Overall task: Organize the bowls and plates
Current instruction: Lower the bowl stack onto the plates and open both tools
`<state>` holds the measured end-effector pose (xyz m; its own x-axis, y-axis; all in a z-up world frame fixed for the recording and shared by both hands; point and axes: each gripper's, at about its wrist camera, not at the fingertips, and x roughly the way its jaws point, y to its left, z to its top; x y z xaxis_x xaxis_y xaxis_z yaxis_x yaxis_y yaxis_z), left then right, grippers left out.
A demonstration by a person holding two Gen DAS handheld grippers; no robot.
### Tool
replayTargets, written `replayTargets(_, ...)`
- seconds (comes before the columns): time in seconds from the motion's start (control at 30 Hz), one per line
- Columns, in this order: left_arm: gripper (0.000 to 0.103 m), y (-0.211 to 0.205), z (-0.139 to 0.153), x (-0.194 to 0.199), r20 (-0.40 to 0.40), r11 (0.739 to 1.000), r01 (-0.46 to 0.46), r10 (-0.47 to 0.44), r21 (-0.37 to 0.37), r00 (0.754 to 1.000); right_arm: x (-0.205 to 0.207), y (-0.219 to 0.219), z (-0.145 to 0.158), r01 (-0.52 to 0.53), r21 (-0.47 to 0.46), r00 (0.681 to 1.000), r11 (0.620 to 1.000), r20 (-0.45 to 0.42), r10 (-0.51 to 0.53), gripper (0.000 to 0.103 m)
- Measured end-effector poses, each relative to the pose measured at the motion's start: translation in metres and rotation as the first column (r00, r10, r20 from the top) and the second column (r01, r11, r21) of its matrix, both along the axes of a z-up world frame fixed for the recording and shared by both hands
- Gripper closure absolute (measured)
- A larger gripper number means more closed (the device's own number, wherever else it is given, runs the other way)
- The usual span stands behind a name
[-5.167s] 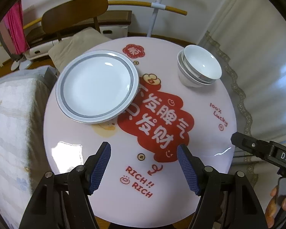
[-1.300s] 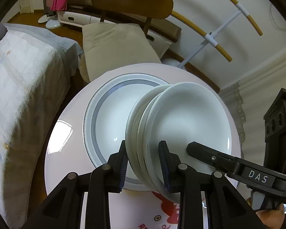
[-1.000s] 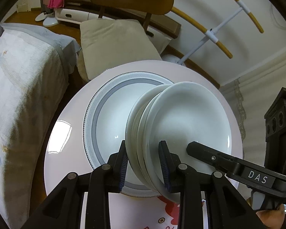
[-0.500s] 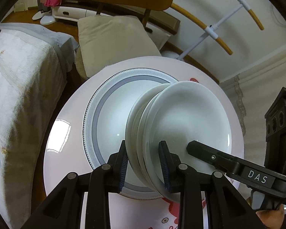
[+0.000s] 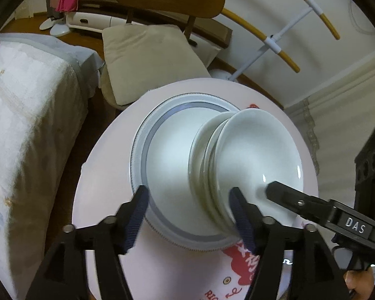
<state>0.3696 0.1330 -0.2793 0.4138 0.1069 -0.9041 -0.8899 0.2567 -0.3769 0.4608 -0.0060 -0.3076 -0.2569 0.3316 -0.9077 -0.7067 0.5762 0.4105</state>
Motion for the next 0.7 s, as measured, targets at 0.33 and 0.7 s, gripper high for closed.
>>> replayTargets(0.33, 0.036, -0.040, 0.037, -0.023, 0.035, 0.993, 0.043, -0.047, 0.108, 0.998, -0.009, -0.058, 0.039, 0.091, 0.064, 0.995, 0.994, 0.046, -0.094, 0.032)
replayTargets(0.7, 0.029, -0.148, 0.072, -0.046, -0.077, 0.932, 0.208, -0.193, 0.296, 0.978, -0.058, -0.158, 0.078, 0.124, 0.114, 0.976, 0.986, 0.167, -0.142, 0.028)
